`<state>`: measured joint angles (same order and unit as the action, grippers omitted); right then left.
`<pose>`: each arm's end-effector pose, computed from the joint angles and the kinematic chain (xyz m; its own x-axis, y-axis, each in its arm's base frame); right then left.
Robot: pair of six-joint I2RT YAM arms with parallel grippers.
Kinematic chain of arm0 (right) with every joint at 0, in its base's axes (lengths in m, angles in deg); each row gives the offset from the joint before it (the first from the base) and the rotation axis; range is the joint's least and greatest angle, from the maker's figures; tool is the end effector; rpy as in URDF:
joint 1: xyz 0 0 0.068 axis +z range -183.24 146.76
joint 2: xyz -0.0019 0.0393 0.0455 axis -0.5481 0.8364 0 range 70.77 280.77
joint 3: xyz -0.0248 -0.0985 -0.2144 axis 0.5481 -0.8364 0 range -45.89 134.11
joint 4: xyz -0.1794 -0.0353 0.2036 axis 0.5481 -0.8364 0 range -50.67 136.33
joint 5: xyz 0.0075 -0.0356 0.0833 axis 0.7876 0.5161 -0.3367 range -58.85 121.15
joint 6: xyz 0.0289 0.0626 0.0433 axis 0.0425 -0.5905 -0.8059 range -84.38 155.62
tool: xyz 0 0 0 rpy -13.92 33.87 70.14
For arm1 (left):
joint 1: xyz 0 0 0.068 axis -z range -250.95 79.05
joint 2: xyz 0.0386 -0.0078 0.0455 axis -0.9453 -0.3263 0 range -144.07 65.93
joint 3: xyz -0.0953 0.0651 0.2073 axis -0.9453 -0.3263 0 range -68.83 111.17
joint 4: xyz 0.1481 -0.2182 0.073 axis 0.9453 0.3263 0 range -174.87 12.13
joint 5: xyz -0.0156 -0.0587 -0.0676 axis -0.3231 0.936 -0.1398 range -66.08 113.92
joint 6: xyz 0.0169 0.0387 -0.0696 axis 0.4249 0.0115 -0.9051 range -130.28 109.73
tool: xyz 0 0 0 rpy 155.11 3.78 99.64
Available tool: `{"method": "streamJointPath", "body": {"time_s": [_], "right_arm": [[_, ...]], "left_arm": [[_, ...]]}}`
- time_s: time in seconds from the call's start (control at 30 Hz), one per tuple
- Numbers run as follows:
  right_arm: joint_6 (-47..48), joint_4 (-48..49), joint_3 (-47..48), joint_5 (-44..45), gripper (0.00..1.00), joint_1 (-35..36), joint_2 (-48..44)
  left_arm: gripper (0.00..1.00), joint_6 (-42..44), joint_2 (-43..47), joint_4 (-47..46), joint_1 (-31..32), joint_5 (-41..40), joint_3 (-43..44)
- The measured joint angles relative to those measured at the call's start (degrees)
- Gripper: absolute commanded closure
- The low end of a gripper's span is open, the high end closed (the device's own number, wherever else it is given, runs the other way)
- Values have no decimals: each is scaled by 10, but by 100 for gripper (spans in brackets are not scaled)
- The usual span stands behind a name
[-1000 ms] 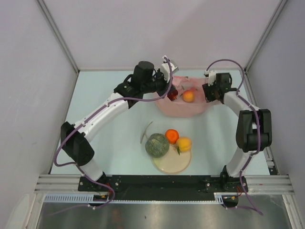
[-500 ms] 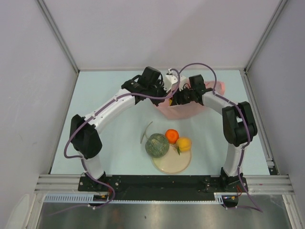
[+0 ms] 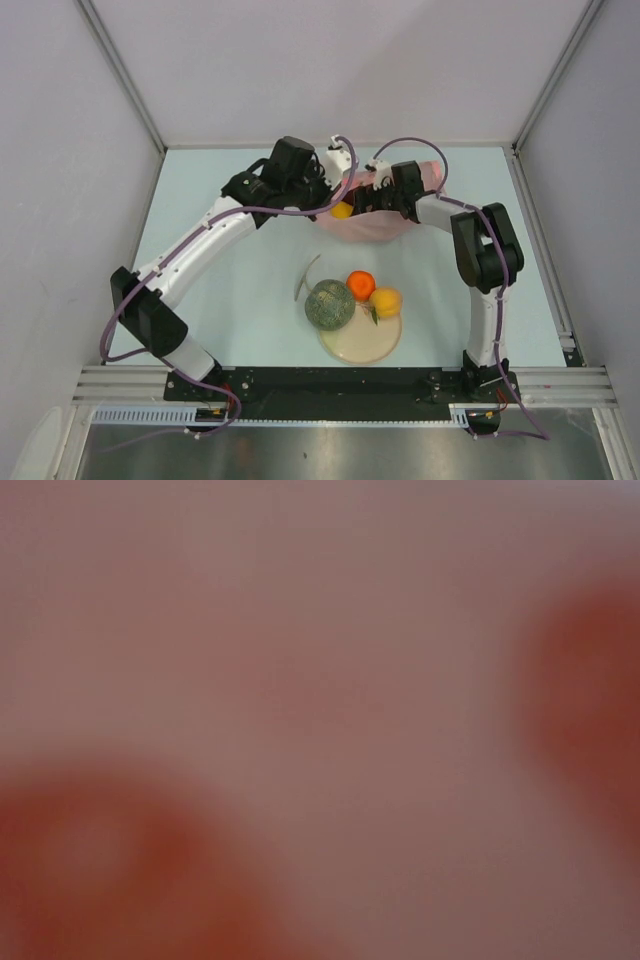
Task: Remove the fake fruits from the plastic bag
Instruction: Take out the fake fruit from the plastic bag.
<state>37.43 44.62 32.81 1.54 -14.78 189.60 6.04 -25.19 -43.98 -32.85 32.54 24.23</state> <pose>0.4312 0.1807 0.1018 -0.6128 -0.2334 -0.7550 -0.6439 0.7012 0.3059 0.3019 -0.2502 0.3188 -0.2775 0.5706 -0.7729 0.8126 0.5686 0.1281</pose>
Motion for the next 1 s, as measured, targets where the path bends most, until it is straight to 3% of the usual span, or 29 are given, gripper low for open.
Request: {"method": "streamJointPath", "body": {"time_s": [0.43,0.63,0.8,1.0], "right_arm": [[-8,73,4,-9,2,26,30],[14,85,7,-2,21,45,39],[30,75,10,23,51,46,40],[31,55,16,8,57,27,40]], "left_arm": [[100,-15,-39,-9,0,-9,-1],[100,-21,-49,-13,0,-10,0],[100,-24,-65,-16,0,-14,3],[100,-28,-75,-26,0,-15,6]]}}
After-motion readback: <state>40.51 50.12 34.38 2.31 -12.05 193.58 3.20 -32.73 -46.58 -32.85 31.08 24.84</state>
